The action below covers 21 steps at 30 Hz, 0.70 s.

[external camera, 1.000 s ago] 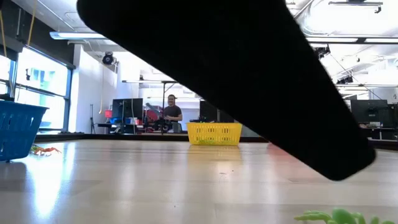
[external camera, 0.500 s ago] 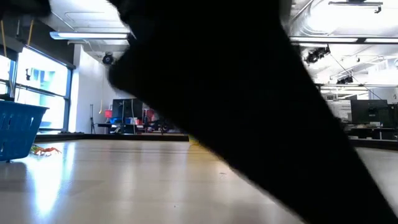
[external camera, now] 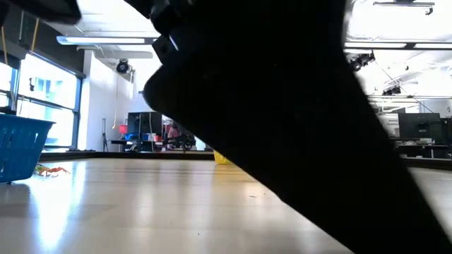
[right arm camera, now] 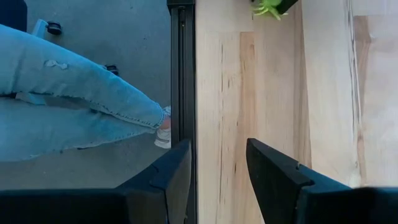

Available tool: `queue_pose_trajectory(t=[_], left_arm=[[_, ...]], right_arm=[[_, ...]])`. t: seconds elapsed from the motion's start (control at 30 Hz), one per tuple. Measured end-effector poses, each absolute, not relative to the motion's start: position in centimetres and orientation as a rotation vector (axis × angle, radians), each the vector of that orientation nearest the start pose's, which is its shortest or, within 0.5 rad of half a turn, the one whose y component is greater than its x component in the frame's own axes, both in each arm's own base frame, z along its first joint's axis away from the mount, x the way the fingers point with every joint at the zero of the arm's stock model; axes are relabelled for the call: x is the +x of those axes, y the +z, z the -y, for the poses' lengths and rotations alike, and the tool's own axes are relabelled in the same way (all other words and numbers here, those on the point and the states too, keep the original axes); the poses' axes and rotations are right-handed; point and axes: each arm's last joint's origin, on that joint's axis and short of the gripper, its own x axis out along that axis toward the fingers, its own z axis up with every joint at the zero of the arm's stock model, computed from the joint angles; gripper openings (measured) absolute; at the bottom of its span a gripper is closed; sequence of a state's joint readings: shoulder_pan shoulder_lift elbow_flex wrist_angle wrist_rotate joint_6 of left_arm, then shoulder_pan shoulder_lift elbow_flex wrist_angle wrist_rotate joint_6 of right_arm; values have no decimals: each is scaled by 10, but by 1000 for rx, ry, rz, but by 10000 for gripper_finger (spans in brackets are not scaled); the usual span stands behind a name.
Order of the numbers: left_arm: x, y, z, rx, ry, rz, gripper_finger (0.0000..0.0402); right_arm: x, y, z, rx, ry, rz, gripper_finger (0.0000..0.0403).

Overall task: Sort Halloween decoration
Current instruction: Put the green spider toy into the yellow bin

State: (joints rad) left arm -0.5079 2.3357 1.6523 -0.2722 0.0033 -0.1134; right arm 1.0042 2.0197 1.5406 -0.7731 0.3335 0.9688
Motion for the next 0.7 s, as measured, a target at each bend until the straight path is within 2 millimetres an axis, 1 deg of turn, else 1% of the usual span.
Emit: queue_pose_trajectory(t=[0.1,0.23,0.27,0.4,0.5,0.7], left_arm=[[425,106,233,114,-376,-984,74],[425,105,231,84,-332,-991,16],[426,105,230,69,-319,-991,9],[427,105,230,29,-291,-985,4],[426,111,232,14,-292,-973,3],[421,135,231,18,-303,-944,2]], right_arm=[[228,191,-340,72,47,-1120,149],[228,191,-340,68,41,-1110,149],[228,191,-340,67,38,-1107,149],[228,192,-340,65,33,-1100,149],[228,192,-340,65,33,-1100,149],[228,192,-340,60,32,-1094,149]])
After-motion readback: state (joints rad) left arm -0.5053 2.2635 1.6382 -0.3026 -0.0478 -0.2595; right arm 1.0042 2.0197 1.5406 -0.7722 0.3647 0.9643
